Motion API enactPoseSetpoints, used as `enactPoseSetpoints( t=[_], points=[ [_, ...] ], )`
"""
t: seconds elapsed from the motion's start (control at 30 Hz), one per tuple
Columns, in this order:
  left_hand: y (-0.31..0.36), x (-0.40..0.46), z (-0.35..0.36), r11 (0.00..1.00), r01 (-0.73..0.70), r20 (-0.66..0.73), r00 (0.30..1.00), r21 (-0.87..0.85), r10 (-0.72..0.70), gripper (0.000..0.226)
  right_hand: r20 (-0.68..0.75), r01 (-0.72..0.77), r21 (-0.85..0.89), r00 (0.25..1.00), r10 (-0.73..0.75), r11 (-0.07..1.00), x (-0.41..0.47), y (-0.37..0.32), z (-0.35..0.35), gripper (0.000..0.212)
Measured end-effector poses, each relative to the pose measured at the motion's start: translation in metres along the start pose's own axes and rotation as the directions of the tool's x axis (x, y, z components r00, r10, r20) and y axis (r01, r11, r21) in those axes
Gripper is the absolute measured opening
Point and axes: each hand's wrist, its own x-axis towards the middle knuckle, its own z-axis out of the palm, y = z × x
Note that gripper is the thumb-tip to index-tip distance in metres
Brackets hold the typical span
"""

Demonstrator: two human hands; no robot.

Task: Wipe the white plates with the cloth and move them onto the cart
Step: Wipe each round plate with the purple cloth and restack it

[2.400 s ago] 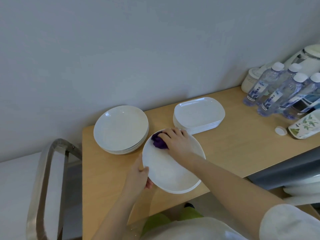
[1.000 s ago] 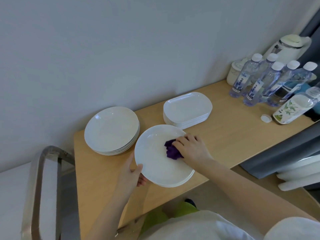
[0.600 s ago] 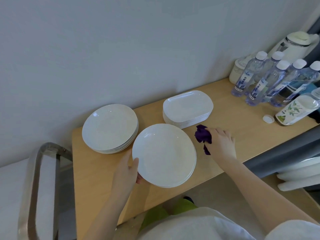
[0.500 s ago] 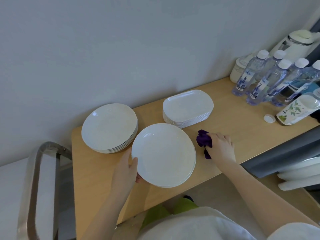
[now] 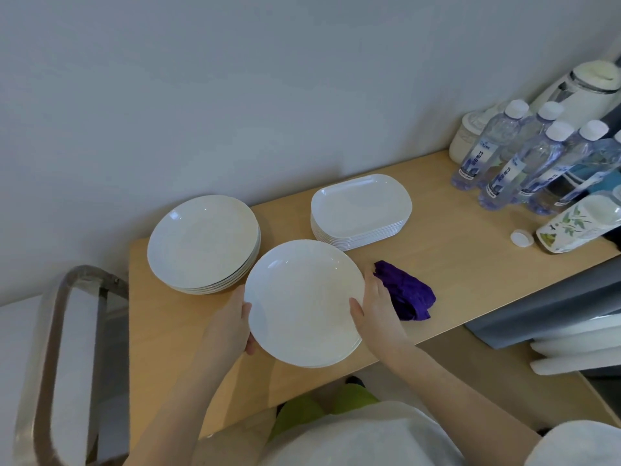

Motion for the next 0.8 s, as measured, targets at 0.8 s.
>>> enactPoseSetpoints(
  t=[0.8],
  points=[
    [-0.025, 0.003, -0.036, 0.980, 0.114, -0.404, 0.898, -0.163, -0.172, 0.019, -0.158, 0.179, -0.203, 0.964, -0.213, 0.963, 0.032, -0.046, -0.019, 0.023]
  ],
)
